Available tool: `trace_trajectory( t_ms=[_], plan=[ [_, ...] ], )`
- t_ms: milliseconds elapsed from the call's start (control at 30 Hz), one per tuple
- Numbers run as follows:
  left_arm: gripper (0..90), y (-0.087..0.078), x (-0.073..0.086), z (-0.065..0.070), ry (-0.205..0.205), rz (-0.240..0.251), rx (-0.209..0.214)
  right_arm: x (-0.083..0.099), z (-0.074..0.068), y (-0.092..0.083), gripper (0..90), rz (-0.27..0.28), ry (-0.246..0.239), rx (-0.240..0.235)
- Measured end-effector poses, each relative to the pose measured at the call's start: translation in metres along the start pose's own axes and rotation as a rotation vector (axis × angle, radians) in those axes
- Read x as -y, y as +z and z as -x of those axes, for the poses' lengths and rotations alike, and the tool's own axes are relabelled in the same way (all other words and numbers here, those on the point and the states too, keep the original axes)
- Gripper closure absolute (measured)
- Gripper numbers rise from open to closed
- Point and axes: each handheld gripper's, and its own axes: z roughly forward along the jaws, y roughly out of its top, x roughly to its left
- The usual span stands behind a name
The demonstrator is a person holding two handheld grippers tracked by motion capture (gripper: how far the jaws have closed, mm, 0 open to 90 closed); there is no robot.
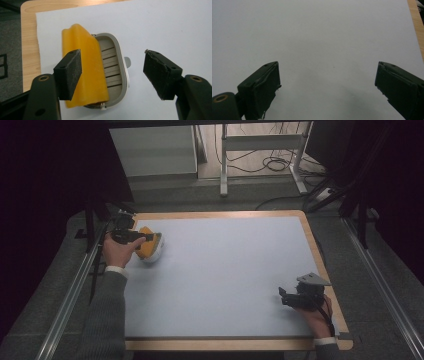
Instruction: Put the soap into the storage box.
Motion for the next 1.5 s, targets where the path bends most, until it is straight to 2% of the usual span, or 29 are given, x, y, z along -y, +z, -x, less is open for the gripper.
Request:
trace_trajectory(
  t_ms=[133, 433, 600, 700, 800, 900, 1000, 1100, 1367, 1500],
  plan=[
    [31.0, -0.011, 0.005, 0.01, 0.04, 0.035, 0.032, 0.0, 0.0, 0.0, 6.0, 0.003, -0.001, 0.002],
    [28.5, -0.027, 0.029, 0.028, 0.118, 0.051, 0.146, -0.001, 0.001, 0.0, 6.1, 0.009, 0.005, 0.003],
    [28.6, -0.028, 0.051, 0.037, 0.18, 0.048, 0.152, -0.001, -0.001, 0.0, 6.0, 0.007, 0.0, 0.001],
    [28.0, -0.026, 0.065, 0.042, 0.219, 0.035, 0.169, -0.001, -0.001, -0.001, 6.0, 0.01, 0.0, 0.002],
    [27.4, -0.025, 0.078, 0.047, 0.239, 0.03, 0.19, -0.002, 0.0, -0.002, 6.0, 0.015, 0.005, 0.007],
    [26.0, -0.022, 0.091, 0.051, 0.248, 0.019, 0.214, -0.002, 0.001, -0.003, 6.1, 0.015, 0.005, 0.011],
    [24.9, -0.019, 0.103, 0.054, 0.259, 0.014, 0.218, -0.002, 0.0, -0.003, 6.0, 0.015, 0.005, 0.01],
    [24.5, -0.015, 0.114, 0.054, 0.24, 0.024, 0.227, -0.002, 0.001, -0.003, 6.1, 0.018, 0.006, 0.013],
    [22.5, -0.007, 0.137, 0.052, 0.221, 0.012, 0.215, -0.001, 0.0, -0.003, 6.0, 0.016, 0.004, 0.014],
    [22.3, -0.005, 0.147, 0.051, 0.2, 0.023, 0.23, -0.001, 0.0, -0.002, 6.1, 0.014, 0.005, 0.015]
  ],
)
